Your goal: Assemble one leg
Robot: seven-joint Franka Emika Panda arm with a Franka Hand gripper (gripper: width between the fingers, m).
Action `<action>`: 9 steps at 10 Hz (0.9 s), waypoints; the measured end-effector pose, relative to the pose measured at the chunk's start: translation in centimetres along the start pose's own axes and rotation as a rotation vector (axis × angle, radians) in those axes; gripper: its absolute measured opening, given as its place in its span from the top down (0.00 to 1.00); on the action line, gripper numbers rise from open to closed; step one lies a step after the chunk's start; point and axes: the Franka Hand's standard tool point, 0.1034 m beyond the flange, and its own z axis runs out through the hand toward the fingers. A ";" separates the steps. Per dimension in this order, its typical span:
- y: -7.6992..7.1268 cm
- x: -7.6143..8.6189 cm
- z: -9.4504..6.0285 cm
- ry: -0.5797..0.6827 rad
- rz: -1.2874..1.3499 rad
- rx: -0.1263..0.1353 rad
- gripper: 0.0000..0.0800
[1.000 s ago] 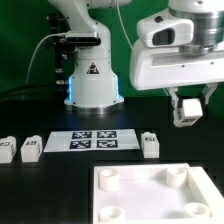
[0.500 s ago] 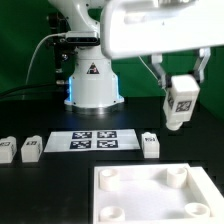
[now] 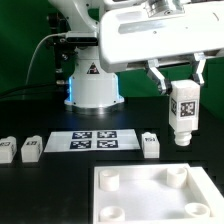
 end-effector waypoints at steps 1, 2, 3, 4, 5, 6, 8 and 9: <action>0.0 -0.2 0.3 -0.003 -0.001 0.000 0.63; 0.0 -0.2 1.5 0.003 0.004 0.003 0.63; 0.0 0.5 3.0 0.004 0.007 0.004 0.63; 0.2 1.4 4.4 0.014 0.010 0.002 0.63; 0.5 2.2 5.2 0.044 -0.004 -0.003 0.63; 0.4 2.0 5.2 0.041 -0.005 -0.001 0.63; 0.4 2.0 5.2 0.040 -0.007 -0.002 0.63; 0.4 1.9 5.2 0.040 -0.008 -0.002 0.63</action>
Offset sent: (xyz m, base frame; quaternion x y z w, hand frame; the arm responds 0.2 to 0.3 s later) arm 0.0670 -0.0152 -0.0225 -0.0747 0.0412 -0.0391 0.9956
